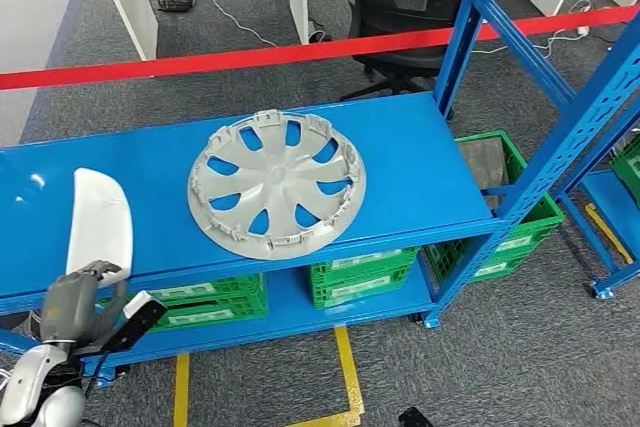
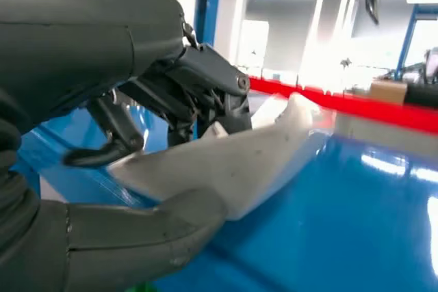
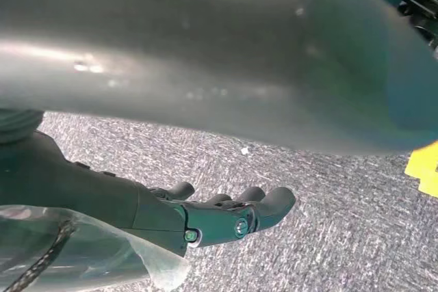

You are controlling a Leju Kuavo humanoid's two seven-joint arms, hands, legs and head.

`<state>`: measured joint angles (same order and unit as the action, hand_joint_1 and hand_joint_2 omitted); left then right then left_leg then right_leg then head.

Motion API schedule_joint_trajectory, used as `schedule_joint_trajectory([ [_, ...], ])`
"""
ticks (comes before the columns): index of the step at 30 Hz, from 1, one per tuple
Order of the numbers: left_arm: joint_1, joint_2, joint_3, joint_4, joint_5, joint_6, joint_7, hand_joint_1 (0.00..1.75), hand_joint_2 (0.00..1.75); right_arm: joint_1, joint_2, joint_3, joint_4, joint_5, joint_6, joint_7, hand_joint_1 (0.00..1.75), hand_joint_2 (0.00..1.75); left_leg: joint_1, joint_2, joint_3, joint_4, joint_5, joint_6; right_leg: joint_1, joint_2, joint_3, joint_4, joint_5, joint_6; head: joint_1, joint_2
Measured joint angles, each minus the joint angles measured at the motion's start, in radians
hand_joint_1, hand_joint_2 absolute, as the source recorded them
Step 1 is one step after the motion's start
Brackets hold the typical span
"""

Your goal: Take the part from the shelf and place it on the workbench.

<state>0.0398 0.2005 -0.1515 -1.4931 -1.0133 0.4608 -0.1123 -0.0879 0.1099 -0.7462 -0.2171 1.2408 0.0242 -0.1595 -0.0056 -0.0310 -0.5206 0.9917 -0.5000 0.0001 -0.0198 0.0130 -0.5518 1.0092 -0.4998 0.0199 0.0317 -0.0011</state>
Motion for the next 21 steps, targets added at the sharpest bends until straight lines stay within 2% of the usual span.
schedule_joint_trajectory([
  [6, 0.002, -0.003, 0.002, -0.082, -0.117, 0.098, -0.009, 1.75, 1.75, -0.001, 0.000, 0.001, 0.000, -0.006, -0.002, 0.001, 0.00, 0.00, 0.000, 0.000, 0.000, 0.000, 0.000, 0.000, 0.000, 0.000, 0.000, 0.000, 0.000, 0.000, 0.000, 0.000],
  [11, -0.002, -0.003, -0.019, -0.129, -0.227, 0.142, 0.005, 1.75, 1.75, -0.001, 0.000, 0.003, 0.000, -0.008, -0.002, 0.002, 0.00, 0.00, 0.000, 0.000, 0.000, 0.000, 0.000, 0.000, 0.000, 0.000, 0.000, 0.000, 0.000, 0.000, 0.000, 0.000],
  [21, -0.030, 0.024, -0.109, -0.200, -0.456, 0.227, 0.097, 1.75, 1.75, -0.002, 0.000, 0.009, 0.000, -0.016, -0.010, 0.001, 0.00, 0.00, 0.000, 0.000, 0.000, 0.000, 0.000, 0.000, 0.000, 0.000, 0.000, 0.000, 0.000, 0.000, 0.000, 0.000],
])
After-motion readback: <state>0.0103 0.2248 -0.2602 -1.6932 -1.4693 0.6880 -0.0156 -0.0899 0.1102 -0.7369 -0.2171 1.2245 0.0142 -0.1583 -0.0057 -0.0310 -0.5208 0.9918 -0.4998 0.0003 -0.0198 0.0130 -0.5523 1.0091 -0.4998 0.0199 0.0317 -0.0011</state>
